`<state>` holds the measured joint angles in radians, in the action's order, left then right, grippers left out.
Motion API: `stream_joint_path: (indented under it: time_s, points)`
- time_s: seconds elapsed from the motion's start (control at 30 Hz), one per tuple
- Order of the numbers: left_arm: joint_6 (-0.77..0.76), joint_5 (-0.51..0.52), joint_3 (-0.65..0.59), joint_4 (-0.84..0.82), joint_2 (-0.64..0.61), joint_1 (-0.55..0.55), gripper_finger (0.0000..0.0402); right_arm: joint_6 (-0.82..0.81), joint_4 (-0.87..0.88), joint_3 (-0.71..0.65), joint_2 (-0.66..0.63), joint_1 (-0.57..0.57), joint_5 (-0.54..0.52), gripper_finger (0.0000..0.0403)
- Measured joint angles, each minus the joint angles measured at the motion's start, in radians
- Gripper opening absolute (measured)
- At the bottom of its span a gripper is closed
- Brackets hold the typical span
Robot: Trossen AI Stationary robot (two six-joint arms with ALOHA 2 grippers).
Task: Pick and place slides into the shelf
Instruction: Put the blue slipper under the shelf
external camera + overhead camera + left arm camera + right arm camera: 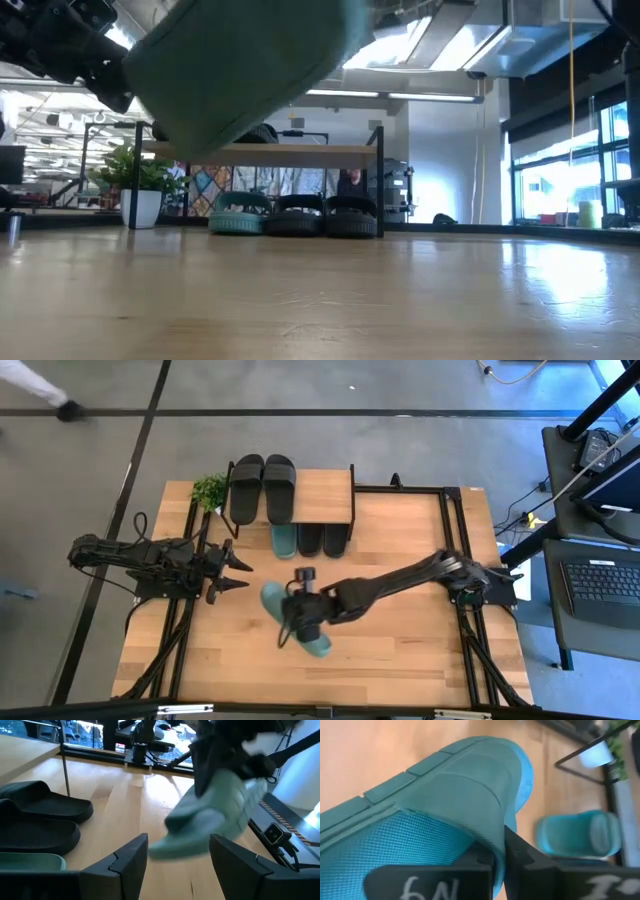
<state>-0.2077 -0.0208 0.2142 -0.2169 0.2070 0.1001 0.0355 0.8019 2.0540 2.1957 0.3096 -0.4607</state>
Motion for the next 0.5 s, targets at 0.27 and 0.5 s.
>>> stream_joint_path:
  time_s: [0.27,0.5]
  points:
    - [0.000,0.000,0.000,-0.020,0.000,0.000,0.0204,0.120,-0.043,0.250,0.225,-0.004,-0.127,0.0012]
    - [0.000,0.000,0.000,-0.067,0.000,0.000,0.0204,0.159,-0.053,0.277,0.309,-0.018,-0.122,0.0012]
